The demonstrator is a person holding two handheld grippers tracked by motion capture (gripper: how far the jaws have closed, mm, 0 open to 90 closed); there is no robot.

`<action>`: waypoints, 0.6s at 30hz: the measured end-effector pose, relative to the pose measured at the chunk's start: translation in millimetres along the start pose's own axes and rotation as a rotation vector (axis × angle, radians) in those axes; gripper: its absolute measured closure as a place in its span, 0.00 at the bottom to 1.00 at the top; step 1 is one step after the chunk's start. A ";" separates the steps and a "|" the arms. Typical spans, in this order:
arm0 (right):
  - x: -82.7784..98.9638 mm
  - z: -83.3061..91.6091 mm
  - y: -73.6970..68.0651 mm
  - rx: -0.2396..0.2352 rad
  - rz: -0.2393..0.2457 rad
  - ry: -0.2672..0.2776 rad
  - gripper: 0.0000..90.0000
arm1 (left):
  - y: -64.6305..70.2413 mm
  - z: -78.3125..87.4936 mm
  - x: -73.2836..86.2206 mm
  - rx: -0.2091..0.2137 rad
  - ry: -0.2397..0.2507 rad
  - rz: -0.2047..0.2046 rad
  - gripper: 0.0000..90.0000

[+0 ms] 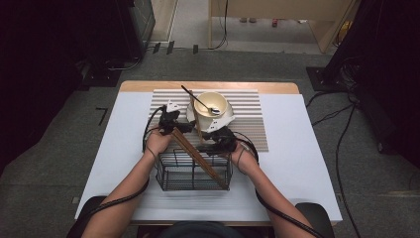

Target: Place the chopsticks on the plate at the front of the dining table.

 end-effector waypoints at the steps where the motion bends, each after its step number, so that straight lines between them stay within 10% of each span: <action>1: -0.4 -0.4 -0.4 -0.001 0.002 0.001 0.48 | -0.5 0.2 -0.1 -0.001 0.000 0.000 0.17; 18: -0.7 -8.9 -5.1 -0.015 0.037 -0.006 0.51 | -4.1 2.3 -0.2 -0.010 0.002 0.005 0.17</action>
Point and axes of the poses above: each handheld gripper's, and its own axes: z roughly backward along the jaws, x roughly out of its underside, y roughly to its right, the point moved 7 cm from there along -z, roughly forward along the jaws, and after that the axes turned 12 degrees about x, right-handed, at the moved point
